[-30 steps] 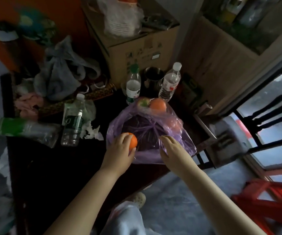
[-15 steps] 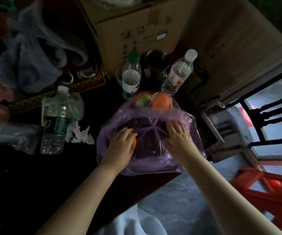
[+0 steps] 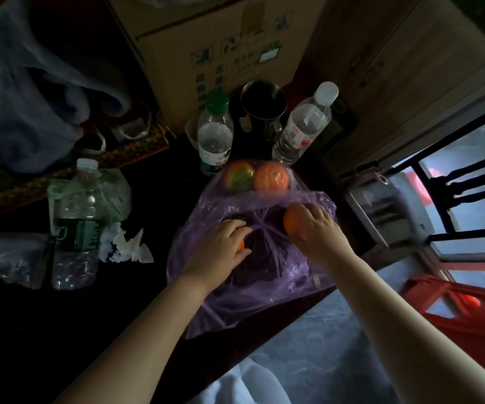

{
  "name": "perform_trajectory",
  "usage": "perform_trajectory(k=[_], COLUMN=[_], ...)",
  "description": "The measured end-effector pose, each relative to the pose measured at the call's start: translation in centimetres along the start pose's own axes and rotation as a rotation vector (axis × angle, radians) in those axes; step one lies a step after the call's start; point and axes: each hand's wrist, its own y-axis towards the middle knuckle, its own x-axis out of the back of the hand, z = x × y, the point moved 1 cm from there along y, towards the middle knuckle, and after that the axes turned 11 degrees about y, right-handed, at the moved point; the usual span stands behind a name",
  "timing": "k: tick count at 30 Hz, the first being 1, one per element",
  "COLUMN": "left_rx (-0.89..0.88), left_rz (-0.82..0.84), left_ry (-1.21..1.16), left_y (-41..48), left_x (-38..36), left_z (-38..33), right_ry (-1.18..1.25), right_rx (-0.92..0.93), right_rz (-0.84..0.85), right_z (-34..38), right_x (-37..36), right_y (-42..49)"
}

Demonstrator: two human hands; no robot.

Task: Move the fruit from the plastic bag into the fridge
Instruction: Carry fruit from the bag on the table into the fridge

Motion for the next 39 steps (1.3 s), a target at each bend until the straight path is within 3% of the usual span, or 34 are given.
perform_trajectory(k=[7,19,23,28,34,39], left_rx=[-0.102,-0.142,-0.090,-0.078,-0.067,-0.082], left_rz=[0.104,0.012,0.035,0.050,0.030,0.012], left_ry=[0.106,0.063,0.063,0.076,0.054,0.026], left_y=[-0.1,-2.0,-2.5,-2.5,-2.6,-2.9], left_x=[-0.5,-0.1,-0.7,-0.7,-0.8,-0.5], left_z=[1.6,1.4,1.8,1.8,1.8,1.6], right_ry=[0.005,-0.009,-0.072,-0.060,0.041,-0.050], right_rx=[-0.043,0.133,0.189,0.269,0.400,0.368], right_rz=[0.001,0.057,-0.040,-0.303,-0.078,-0.119], right_z=[-0.1,2.3,2.7,3.9,4.6,3.7], right_x=[-1.0,-2.8,-2.6,-2.1,-4.5,-4.6], right_y=[0.7,-1.0,-1.8,-3.2,-2.6,-2.2])
